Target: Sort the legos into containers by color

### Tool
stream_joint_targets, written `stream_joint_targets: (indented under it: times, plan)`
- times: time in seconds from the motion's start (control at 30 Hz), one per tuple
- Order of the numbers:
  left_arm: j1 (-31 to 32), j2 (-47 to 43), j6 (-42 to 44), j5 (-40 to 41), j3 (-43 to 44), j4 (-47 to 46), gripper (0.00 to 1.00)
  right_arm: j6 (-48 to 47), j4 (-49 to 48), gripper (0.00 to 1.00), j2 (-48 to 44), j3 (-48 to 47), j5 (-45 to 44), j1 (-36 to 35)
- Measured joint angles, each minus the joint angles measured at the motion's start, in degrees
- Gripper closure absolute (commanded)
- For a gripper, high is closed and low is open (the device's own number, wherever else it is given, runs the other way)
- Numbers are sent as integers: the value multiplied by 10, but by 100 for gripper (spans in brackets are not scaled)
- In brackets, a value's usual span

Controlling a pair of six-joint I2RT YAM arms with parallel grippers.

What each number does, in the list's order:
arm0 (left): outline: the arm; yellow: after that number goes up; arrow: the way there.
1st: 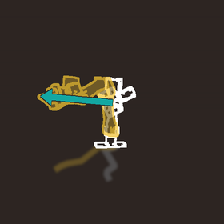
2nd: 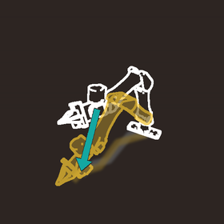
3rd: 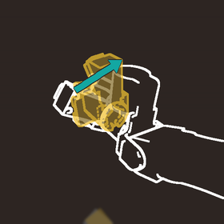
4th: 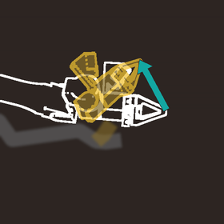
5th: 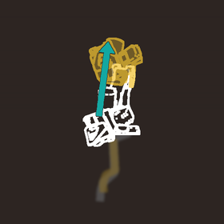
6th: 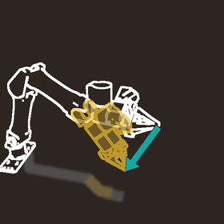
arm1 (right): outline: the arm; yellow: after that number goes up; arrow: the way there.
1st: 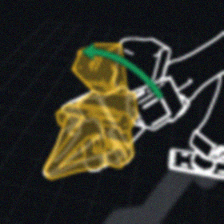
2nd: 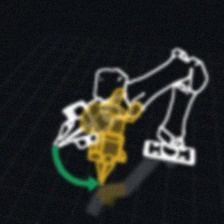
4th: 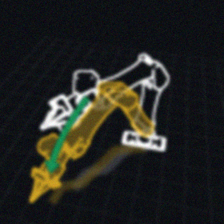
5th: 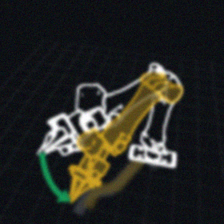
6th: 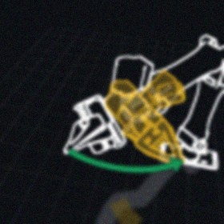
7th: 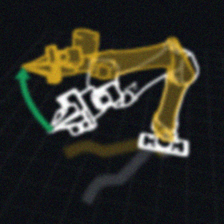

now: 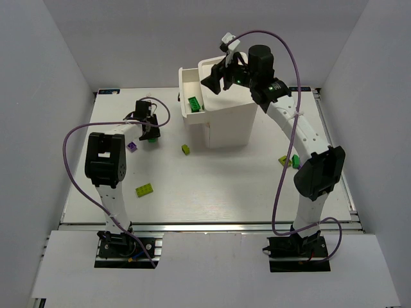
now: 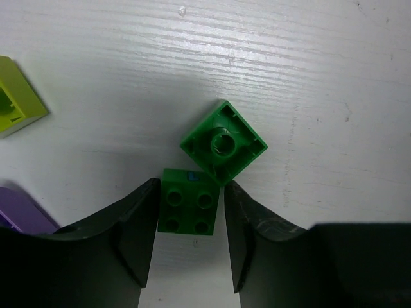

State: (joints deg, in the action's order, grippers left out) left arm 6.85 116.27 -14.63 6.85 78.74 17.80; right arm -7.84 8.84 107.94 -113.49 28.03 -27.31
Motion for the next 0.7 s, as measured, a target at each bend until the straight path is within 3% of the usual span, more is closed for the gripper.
stream_joint_targets:
  times: [0.1, 0.13, 0.23, 0.3, 0.4, 0.47, 0.5, 0.6, 0.7]
  plan:
    - [0, 1, -2, 0, 1, 1, 60, 4, 0, 29, 0, 3, 5, 5]
    - [0, 1, -2, 0, 2, 2, 72, 5, -1, 29, 0, 6, 7, 7]
    - [0, 1, -5, -2, 10, 16, 87, 8, -1, 32, -1, 16, 11, 11]
    - [1, -1, -7, -4, 20, 24, 91, 10, 0, 34, -1, 21, 16, 14]
    - [2, -28, -9, -20, 22, 27, 94, 13, -2, 51, -4, 30, 26, 17]
    - [3, -65, -19, -60, 23, 24, 94, 12, -11, 82, -12, 43, 29, 19]
    - [4, -92, -24, -76, 23, 19, 95, 14, -14, 88, -17, 53, 31, 19]
    - [7, -163, -60, -161, 26, -26, 97, 19, -28, 100, -36, 83, 30, 22]
    - [12, -207, -104, -241, 38, -97, 97, 22, -35, 100, -44, 92, 28, 25]
